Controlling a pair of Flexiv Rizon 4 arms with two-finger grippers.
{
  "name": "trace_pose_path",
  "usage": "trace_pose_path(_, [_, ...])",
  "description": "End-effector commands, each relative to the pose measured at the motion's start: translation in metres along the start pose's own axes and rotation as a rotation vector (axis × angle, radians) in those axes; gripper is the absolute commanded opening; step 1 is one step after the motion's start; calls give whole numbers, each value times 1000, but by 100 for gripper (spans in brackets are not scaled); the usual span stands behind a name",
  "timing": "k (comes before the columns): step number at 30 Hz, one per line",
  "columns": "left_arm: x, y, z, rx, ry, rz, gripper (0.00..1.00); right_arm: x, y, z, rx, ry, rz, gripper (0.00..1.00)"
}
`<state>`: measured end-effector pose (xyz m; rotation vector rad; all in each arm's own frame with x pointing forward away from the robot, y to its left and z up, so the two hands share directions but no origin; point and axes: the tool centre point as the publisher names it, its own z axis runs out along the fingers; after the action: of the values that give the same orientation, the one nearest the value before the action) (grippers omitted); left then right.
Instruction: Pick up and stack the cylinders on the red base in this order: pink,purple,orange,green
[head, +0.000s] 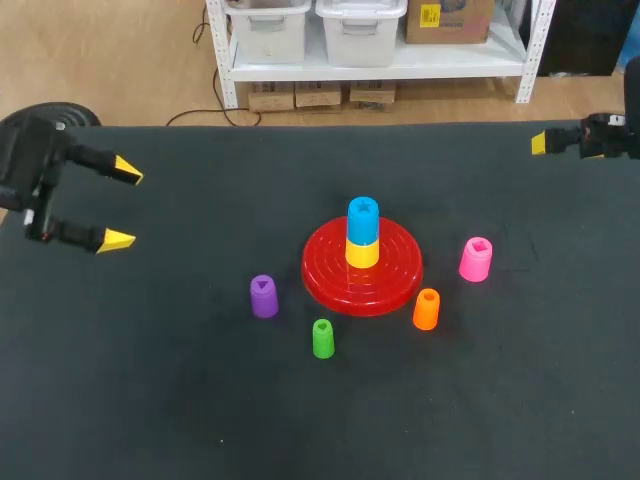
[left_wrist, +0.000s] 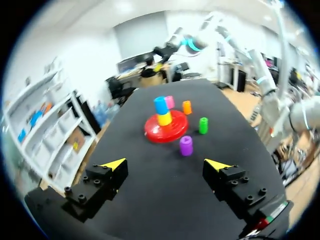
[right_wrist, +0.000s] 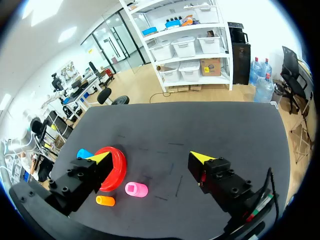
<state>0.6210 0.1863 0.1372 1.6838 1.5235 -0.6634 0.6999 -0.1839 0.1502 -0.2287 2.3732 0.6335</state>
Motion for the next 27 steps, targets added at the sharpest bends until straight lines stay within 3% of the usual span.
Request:
trace_pose_path(1, [1, 2, 3, 45, -6, 44, 100, 0, -1, 0, -3, 1, -1, 100])
trace_pose_path(3, [-3, 1, 6, 44, 24, -23, 100, 0, -1, 0, -3, 1, -1, 100])
trace_pose_path(6, [-5, 2, 13, 5, 144, -148, 100, 0, -1, 0, -3, 1, -1, 100])
trace_pose_path(7, [-7, 2, 15, 19, 135, -166, 100, 0, -1, 0, -3, 1, -1, 100])
trace_pose_path(12, [-18, -8, 20, 55, 81, -135, 100, 0, -1, 0, -3, 1, -1, 100])
trace_pose_path(21, [6, 3, 30, 7, 215, -184, 100, 0, -1, 0, -3, 1, -1, 100])
trace_pose_path(27, [7, 7, 30, 12, 216, -157, 100, 0, -1, 0, -3, 1, -1, 100])
